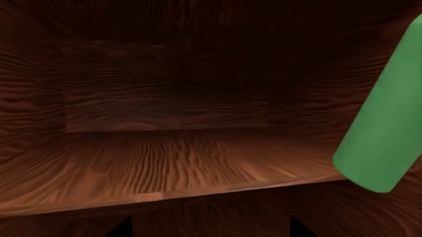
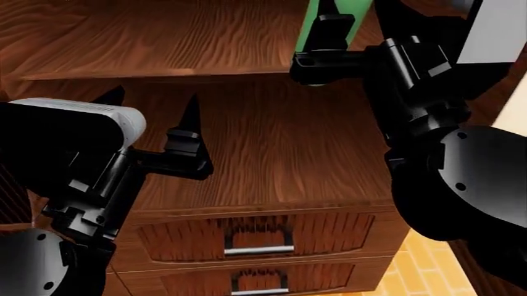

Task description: Pick the water bottle from the counter and place it in the cabinet.

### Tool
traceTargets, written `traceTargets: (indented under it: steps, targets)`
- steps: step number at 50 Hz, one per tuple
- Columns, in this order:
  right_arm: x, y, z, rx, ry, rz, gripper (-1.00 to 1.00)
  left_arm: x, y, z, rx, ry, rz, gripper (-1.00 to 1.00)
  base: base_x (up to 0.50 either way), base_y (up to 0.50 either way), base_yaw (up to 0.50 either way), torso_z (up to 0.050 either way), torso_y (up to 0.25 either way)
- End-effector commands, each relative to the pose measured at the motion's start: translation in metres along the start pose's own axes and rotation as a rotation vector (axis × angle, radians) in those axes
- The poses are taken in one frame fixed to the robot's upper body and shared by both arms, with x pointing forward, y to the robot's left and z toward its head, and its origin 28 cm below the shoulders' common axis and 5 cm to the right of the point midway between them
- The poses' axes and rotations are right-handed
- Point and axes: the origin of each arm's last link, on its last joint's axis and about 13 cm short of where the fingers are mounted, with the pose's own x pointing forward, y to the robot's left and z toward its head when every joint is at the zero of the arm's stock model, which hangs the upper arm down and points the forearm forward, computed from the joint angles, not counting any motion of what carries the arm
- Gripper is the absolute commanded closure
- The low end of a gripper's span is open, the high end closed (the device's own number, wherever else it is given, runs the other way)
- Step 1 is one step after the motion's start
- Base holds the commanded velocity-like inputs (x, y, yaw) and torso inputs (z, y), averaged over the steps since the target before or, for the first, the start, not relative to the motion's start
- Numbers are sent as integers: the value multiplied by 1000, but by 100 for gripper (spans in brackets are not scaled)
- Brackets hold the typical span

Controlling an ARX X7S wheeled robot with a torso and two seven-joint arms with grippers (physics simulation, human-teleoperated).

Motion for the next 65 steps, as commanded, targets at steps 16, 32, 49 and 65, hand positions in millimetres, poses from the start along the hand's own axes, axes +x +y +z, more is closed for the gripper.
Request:
traceTargets:
  steps: [16, 32, 49, 65]
  targets:
    - [7, -2, 26, -18, -45, 36, 100, -7, -8, 32, -44, -91, -58, -100, 264, -17, 0, 1, 2]
    - [21, -6, 45, -94, -49, 39, 100, -18, -17, 63, -77, -179, -136, -100, 26, -2, 0, 0, 1]
    - [74, -12, 42, -79, 65, 62, 100, -17, -15, 57, -81, -161, -124, -100, 0, 0, 0, 1, 1]
    - [100, -19, 23, -94, 126, 58, 100, -17, -13, 52, -90, -153, -107, -100, 0, 0, 0, 0, 1]
